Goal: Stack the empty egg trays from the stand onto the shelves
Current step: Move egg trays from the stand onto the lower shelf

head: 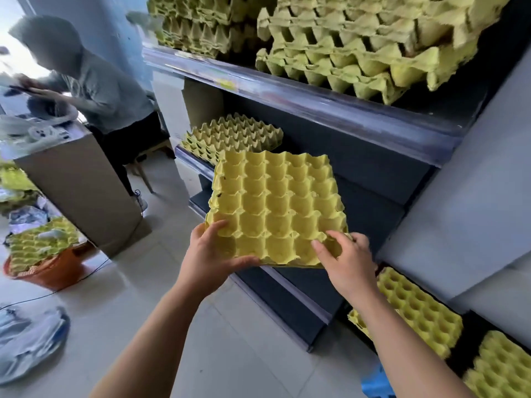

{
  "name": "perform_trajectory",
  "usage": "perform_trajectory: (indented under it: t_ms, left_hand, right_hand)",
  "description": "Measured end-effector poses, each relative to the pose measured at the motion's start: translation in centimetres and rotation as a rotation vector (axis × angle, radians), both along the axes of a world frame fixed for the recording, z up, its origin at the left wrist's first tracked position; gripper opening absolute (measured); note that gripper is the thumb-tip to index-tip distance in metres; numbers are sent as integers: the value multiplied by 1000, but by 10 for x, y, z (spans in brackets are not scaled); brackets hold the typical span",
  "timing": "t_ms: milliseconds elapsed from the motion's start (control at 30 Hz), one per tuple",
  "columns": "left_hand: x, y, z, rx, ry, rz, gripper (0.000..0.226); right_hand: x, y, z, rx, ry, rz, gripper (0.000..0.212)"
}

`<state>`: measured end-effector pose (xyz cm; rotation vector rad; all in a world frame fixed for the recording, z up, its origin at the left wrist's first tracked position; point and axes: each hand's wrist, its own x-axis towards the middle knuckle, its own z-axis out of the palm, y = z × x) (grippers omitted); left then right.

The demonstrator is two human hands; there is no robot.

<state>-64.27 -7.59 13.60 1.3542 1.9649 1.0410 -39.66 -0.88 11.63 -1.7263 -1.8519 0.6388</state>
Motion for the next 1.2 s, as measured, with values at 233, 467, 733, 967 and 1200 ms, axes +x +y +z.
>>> perform_trajectory:
  t_ms: [233,467,733,967,1200]
  left_hand:
    - [-86,75,-4,6,26,22,105]
    - [-164,173,-3,52,48,47,108]
    - [-240,261,-3,57,14,17,117]
    - [-321,342,-18,5,-2,-110,115]
    - [-391,417,-25,-52,-29,-309,117]
  right_hand:
    - [-85,72,1,23,20,1,53]
    - [-158,164,0,48,36,-19,52]
    - [-236,235,-3,24,31,-54,54]
    - [-308,278,-13,-15,14,-139,67]
    - [-377,306,-20,-67,1,-287,74]
